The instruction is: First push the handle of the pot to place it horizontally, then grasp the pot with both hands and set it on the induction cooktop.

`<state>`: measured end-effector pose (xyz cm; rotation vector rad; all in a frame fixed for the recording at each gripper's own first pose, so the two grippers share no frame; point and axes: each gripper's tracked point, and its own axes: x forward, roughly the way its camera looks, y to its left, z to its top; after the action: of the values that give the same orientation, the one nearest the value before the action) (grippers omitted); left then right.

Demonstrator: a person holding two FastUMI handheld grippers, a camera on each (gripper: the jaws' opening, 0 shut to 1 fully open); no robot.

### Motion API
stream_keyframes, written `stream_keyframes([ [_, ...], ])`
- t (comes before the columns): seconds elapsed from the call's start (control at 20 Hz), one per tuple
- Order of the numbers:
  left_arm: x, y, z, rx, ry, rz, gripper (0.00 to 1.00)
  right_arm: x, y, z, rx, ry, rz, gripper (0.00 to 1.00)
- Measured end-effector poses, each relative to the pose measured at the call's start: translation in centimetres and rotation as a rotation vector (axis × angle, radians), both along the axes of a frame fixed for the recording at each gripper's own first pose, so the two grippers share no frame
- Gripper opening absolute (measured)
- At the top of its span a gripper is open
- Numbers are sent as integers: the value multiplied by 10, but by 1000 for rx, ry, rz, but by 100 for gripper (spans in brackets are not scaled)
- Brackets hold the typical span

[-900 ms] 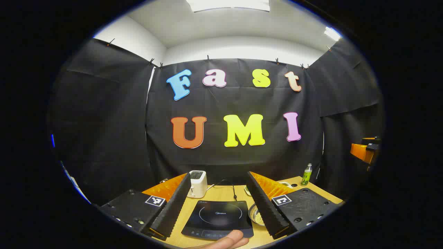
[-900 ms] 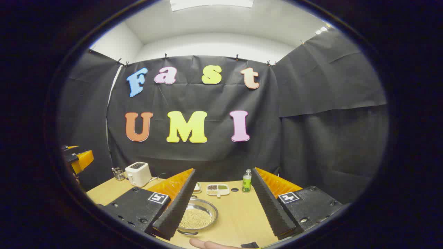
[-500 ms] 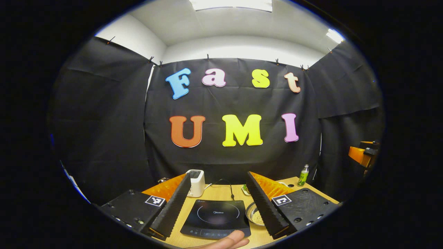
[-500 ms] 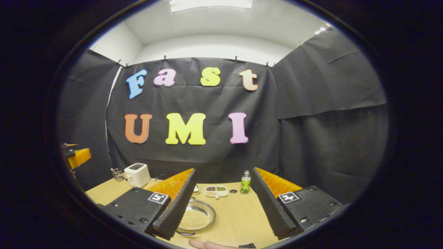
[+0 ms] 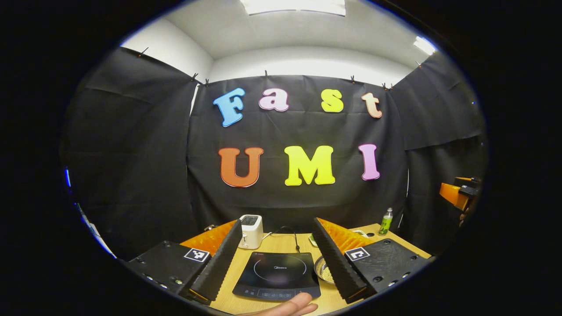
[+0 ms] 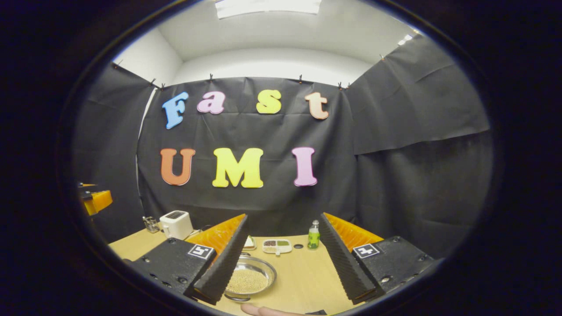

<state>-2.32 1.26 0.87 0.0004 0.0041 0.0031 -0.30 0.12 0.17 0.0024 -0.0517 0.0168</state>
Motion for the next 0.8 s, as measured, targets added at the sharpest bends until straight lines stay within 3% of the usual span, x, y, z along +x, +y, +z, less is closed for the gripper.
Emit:
stream_keyframes([
  [0.45,-9,-3,-8,28,-7,4,96,17,30,-29,-6,43,71,100],
  [0.6,-10,-6,-17,38,6,8,96,24,53,-51,-12,101,123,90],
  [0.8,-12,-5,-16,47,-5,10,96,33,72,-87,3,209,159,63],
])
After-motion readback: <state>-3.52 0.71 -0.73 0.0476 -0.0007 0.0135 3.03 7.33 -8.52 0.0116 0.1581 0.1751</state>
